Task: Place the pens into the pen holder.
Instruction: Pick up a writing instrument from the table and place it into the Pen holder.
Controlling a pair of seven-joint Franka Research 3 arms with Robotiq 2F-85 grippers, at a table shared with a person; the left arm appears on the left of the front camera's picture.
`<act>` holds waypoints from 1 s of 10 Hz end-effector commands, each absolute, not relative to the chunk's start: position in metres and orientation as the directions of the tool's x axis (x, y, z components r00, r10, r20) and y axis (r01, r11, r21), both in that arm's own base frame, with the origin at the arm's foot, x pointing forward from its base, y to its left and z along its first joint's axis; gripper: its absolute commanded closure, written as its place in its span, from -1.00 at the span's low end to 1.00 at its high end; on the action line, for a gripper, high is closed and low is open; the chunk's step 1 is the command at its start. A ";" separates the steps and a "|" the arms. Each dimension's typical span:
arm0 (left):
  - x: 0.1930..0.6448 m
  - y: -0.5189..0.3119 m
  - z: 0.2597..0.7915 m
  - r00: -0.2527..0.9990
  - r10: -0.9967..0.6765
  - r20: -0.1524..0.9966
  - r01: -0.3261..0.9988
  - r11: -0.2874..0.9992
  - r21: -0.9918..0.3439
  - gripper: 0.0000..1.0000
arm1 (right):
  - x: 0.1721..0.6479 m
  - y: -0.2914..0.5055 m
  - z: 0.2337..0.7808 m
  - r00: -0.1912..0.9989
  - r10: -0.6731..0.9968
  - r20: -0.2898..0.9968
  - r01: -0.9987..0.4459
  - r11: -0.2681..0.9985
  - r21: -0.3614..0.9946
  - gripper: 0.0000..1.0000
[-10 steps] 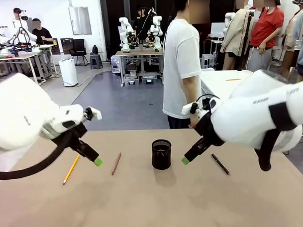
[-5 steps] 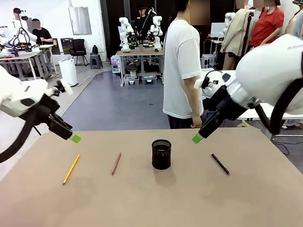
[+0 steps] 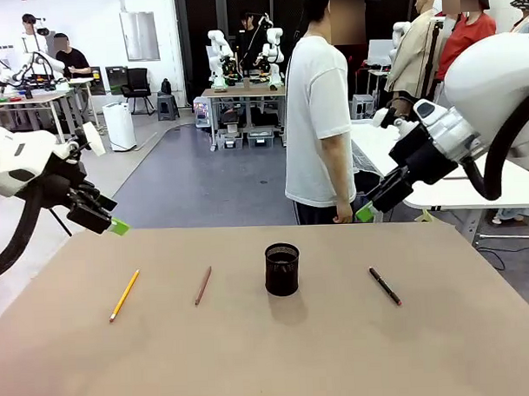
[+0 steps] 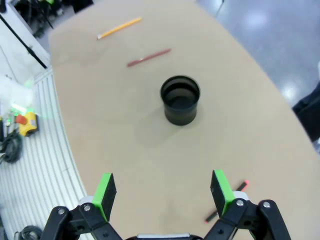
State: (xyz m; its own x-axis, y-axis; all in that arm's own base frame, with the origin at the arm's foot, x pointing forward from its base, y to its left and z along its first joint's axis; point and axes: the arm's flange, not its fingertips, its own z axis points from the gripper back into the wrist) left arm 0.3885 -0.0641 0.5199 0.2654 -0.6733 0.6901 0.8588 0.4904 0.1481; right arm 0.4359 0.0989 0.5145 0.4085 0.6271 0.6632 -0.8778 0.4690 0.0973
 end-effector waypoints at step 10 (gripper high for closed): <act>0.395 -0.033 0.557 0.331 -0.626 0.706 0.839 0.538 0.084 -1.00 | 0.470 0.064 0.544 0.290 0.656 0.697 -0.927 0.374 0.034 -1.00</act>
State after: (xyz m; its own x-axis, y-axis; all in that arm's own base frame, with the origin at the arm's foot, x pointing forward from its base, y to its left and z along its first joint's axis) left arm 0.3942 -0.0385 0.5471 0.3068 -0.6400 0.7045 0.8439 0.5252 0.1097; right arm 0.4603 0.0728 0.5360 0.3387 0.6378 0.6917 -0.9075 0.4156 0.0612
